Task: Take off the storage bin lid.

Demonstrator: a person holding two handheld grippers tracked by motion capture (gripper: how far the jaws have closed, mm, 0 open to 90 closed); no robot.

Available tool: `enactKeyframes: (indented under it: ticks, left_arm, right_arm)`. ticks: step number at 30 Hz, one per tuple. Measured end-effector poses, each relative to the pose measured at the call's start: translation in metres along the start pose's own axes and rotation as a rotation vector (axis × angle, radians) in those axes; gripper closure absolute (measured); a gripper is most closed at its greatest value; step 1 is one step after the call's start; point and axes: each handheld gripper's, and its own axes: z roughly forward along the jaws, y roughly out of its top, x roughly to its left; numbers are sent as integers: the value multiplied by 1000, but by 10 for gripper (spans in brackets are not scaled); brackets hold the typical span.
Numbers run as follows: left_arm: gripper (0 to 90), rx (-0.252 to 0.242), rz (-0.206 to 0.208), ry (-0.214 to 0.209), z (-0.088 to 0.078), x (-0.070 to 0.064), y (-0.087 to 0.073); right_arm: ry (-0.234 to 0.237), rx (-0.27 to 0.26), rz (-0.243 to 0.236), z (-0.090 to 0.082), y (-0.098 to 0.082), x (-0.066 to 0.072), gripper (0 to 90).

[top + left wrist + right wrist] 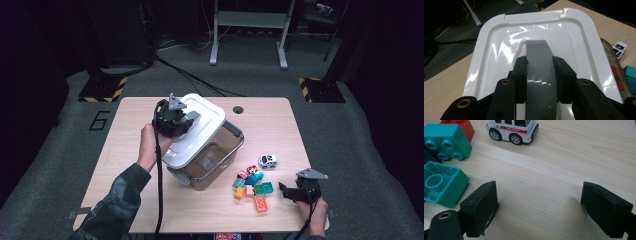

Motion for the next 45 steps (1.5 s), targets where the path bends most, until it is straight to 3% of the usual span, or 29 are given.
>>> enactKeyframes:
  ticks: [25, 34, 45]
  left_arm:
    - [662, 11, -90, 131, -21, 64, -30]
    - [661, 9, -155, 176, -21, 86, -49]
    - [661, 44, -232, 212, -13, 108, -74]
  right_arm:
    - [-2, -4, -7, 0, 0, -1, 133]
    - [-5, -3, -5, 0, 0, 0, 133]
    - [-6, -3, -4, 0, 0, 0, 133]
